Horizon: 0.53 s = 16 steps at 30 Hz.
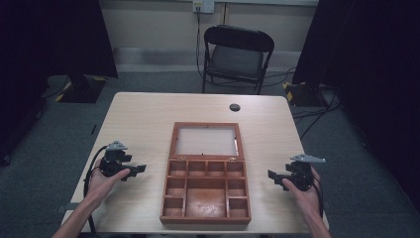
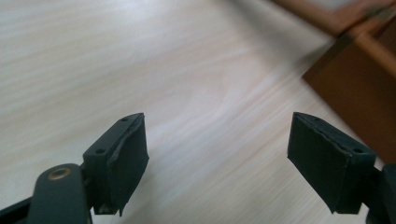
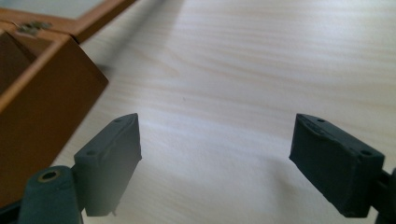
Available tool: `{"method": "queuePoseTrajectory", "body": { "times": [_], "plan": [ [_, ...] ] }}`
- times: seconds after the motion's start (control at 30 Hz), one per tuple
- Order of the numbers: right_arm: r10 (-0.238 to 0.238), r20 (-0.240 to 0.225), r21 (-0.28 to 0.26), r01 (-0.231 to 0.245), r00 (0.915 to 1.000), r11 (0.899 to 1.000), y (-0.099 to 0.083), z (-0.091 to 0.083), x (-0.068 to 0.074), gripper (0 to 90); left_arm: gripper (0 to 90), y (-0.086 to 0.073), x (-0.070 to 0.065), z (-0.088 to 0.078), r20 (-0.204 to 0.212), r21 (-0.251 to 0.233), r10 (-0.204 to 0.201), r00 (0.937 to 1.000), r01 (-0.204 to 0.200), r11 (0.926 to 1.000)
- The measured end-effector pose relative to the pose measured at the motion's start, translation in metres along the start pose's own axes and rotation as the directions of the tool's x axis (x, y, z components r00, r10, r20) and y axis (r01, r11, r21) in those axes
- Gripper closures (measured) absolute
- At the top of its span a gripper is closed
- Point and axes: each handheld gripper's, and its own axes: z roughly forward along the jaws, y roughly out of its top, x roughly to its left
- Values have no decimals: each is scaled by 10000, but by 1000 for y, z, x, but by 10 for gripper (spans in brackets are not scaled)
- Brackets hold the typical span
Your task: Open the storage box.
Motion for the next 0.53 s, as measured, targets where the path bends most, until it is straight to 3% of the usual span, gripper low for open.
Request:
{"method": "queuePoseTrajectory", "body": {
  "times": [0.07, 0.1, 0.13, 0.2, 0.23, 0.3, 0.33, 0.4, 0.53],
  "plan": [
    [92, 208, 205, -96, 9997, 9997, -8, 1, -2, 155, 202, -6, 0, 2, 303, 42, -305, 9991, 304, 9995],
    [91, 289, 282, -99, 9995, 9996, -11, 2, -3, 156, 194, -8, -1, 2, 178, 231, -211, 9996, 206, 9995],
    [105, 366, 455, -122, 9993, 9989, -14, 3, -4, 156, 194, -10, -2, 2, -263, 268, -106, 9996, 113, 9996],
    [45, 700, 610, -88, 9975, 9981, -17, 4, -7, 154, 194, -14, 0, 4, -633, 4, -315, 9975, 316, 9995],
    [-12, 929, 618, -46, 9957, 9981, -18, 5, -8, 143, 185, -17, 0, 6, -893, -253, -256, 9957, 234, 9994],
    [-210, 1287, 391, 161, 9915, 9991, -21, 6, -7, 143, 183, -17, 1, 7, -948, -378, -158, 9954, 123, 9992],
    [-558, 1579, 351, 509, 9859, 9981, -24, 8, -6, 133, 181, -17, 2, 8, -987, -385, -99, 9951, 61, 9992],
    [-539, 1717, 228, 507, 9837, 9985, -25, 9, -6, 129, 179, -18, -1, 12, -1485, -358, 451, 9879, -509, 9981],
    [-506, 1767, 55, 505, 9830, 9987, -27, 10, -5, 128, 124, -21, -3, 15, -1631, -712, 339, 9860, -460, 9964]
  ]
}}
